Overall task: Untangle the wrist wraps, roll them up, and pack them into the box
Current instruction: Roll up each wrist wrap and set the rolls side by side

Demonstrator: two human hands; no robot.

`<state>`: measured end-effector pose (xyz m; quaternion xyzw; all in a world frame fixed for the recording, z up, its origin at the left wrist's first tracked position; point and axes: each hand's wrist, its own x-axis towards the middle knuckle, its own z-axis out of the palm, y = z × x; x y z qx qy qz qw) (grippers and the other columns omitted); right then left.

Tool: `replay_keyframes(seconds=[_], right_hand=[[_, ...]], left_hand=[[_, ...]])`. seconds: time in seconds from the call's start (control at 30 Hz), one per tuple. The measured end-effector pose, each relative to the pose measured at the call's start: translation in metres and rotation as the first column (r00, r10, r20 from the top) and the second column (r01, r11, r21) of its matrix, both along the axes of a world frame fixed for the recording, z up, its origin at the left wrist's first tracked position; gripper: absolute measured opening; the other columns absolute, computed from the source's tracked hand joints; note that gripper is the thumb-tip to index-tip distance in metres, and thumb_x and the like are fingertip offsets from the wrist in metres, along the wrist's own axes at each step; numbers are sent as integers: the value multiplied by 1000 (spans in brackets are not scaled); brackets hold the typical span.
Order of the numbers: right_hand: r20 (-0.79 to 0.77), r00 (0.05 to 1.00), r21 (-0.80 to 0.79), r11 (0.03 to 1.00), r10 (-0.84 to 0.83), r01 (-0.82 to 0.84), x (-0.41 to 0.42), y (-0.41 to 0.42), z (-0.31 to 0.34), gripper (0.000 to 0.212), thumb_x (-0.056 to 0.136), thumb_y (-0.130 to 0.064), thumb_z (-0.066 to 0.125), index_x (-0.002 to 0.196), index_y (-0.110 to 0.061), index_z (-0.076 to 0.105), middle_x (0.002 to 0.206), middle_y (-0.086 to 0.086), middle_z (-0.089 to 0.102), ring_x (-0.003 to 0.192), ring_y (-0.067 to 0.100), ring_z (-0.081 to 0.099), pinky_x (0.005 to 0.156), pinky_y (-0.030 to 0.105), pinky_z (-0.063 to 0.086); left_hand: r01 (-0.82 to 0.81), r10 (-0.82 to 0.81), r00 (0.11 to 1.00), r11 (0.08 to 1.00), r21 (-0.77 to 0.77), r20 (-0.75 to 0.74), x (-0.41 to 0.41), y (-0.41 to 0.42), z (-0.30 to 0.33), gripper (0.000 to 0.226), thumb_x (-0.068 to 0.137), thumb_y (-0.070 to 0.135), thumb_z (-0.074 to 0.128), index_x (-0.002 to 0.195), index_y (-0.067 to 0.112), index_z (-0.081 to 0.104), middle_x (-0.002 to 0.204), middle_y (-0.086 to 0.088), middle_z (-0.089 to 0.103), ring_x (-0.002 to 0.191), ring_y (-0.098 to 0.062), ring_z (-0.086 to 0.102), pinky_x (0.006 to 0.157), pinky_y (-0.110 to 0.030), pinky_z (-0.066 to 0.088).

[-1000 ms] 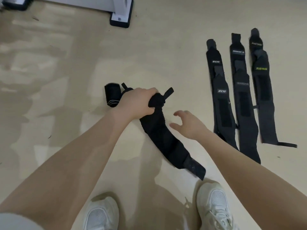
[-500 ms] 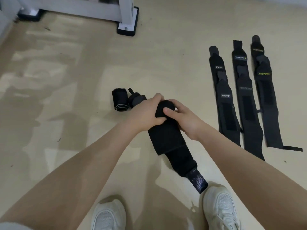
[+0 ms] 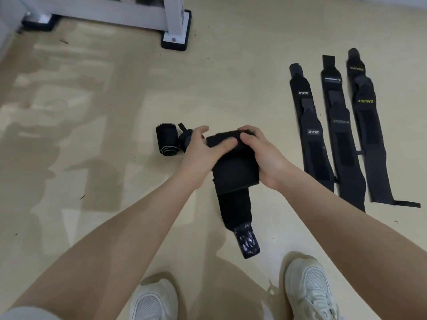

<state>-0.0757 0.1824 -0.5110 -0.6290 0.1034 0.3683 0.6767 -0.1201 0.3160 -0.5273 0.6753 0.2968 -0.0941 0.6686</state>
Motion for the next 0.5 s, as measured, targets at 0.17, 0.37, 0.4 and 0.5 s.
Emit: replay_keyframes(seconds=[0.17,0.37,0.4,0.5], right_hand=[[23,999,142,989,39,-42,1,-18,-2,26,97,-7,41,107,-29,50,102,-2,58,90,17,57,73,31,52],[262,940,75,967,218,-245,10,-27,11,51,82,7,51,116,-30,52,114,-6,56,101,13,58,85,26,51],[246,953,92,974,179,-207,12,-27,11,57,85,5,52,128,-32,43,121,-7,54,108,13,57,91,28,50],[52,992,125,985,115,-120,19,-24,12,54,96,-37,49,145,-28,27,134,0,54,119,19,57,97,39,49]], left_hand=[[80,-170,960,928,-363,-223,1,1,5,37,88,55,54,104,23,61,102,1,69,90,-18,70,76,-36,58],[19,-94,988,867,-498,-125,5,-2,19,30,91,35,60,116,19,59,109,-2,70,99,-19,68,77,-35,58],[-7,-51,994,859,-512,-98,8,-1,20,34,90,29,62,121,17,55,114,-4,67,101,-20,67,78,-35,57],[-15,22,1000,885,-466,9,13,0,27,38,88,12,65,122,18,50,107,-1,66,91,-16,67,71,-32,58]])
